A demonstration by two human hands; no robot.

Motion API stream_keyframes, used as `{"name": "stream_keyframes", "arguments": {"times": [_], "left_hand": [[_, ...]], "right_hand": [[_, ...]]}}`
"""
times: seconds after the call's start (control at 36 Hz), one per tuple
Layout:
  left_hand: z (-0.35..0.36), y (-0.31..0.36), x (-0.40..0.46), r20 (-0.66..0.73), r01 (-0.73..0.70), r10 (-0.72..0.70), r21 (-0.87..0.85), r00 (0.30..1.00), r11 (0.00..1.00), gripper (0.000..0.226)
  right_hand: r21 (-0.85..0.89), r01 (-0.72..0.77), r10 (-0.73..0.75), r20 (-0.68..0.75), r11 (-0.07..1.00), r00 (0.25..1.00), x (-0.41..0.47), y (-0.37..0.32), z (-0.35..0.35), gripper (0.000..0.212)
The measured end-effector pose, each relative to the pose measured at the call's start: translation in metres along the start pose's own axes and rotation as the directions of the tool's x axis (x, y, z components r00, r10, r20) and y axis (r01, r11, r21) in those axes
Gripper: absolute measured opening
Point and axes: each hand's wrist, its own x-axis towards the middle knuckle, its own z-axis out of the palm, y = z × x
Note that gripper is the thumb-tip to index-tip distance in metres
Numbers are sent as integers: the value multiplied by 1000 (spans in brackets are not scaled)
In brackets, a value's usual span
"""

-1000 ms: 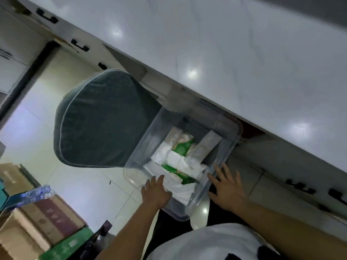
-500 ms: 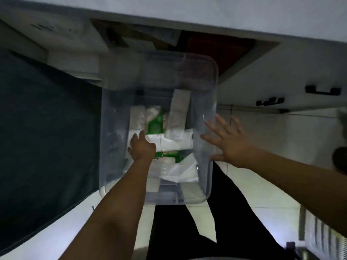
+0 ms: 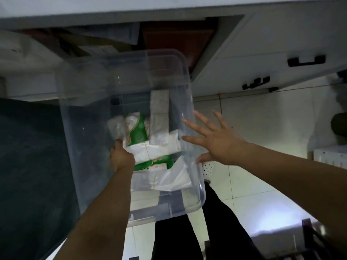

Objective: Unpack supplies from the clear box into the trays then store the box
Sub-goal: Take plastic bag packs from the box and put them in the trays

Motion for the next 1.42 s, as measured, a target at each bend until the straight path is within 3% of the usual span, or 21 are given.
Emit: {"name": "stream_keyframes", "arguments": {"times": [0.06, 0.11, 0.19, 0.25, 0.31, 0.36, 0.39, 0.42, 0.47, 0.53, 0.61, 0.67, 0.75, 0.86, 0.97, 1.17, 1.31, 1.36, 1.42], "left_hand": [[-10, 13, -10, 64, 94, -77, -341, 995, 935, 57], [-22, 29, -26, 198, 244, -153, -612, 968, 752, 61], [-45, 54, -55, 412, 383, -69, -754, 908, 534, 61], [-62, 69, -79, 478, 405, 61, -798, 876, 446, 62], [-74, 79, -104, 530, 428, 158, -799, 833, 422, 63], [-84, 87, -131, 565, 433, 286, -801, 774, 413, 63], [-88, 90, -144, 576, 437, 348, -804, 740, 403, 63], [-91, 92, -157, 583, 440, 396, -805, 709, 398, 64], [-96, 95, -181, 590, 427, 479, -805, 650, 413, 63], [-97, 96, -199, 600, 394, 546, -798, 584, 455, 64], [-97, 99, -217, 631, 326, 583, -771, 512, 547, 66], [-99, 103, -224, 632, 206, 574, -746, 521, 634, 58], [-100, 108, -228, 586, 3, 541, -679, 603, 734, 46], [-100, 117, -231, 611, 144, 498, -708, 616, 691, 35], [-105, 124, -234, 609, 90, 520, -696, 599, 712, 37], [-117, 122, -229, 698, 142, 521, -654, 491, 743, 46], [-121, 124, -212, 770, 157, 508, -597, 385, 787, 44], [-119, 125, -190, 772, 163, 476, -581, 422, 797, 40], [-113, 125, -160, 694, 204, 380, -603, 611, 771, 33]], "right_hand": [[17, -20, 20, -11, 1000, 1000, -3, -2, -2, 87], [76, -89, 91, -26, 993, 995, -7, -8, -4, 96], [294, -258, 286, -55, 920, 957, -17, -26, -10, 104], [562, -317, 416, -53, 764, 908, -25, -39, -16, 99], [851, -298, 543, 18, 433, 840, -35, -48, -24, 91], [978, -178, 572, 208, -108, 793, -48, -53, -34, 81], [923, -115, 510, 304, -368, 805, -56, -53, -38, 74], [823, -73, 414, 358, -564, 837, -64, -52, -39, 64], [645, -9, 254, 313, -764, 915, -81, -48, -36, 42], [618, 35, 221, 226, -785, 949, -97, -44, -32, 32], [687, 34, 265, 233, -726, 936, -114, -42, -29, 34], [710, 26, 302, 265, -703, 916, -123, -42, -25, 33], [745, 16, 348, 293, -667, 890, -133, -45, -21, 30], [756, 34, 398, 306, -654, 865, -141, -56, -20, 32], [766, 47, 455, 331, -641, 827, -143, -67, -22, 39], [736, 8, 360, 322, -677, 876, -151, -71, -24, 34], [729, 30, 387, 328, -684, 862, -148, -67, -21, 34], [721, 29, 404, 355, -693, 843, -145, -65, -15, 35], [701, 22, 407, 388, -713, 827, -141, -64, -8, 34]]}}
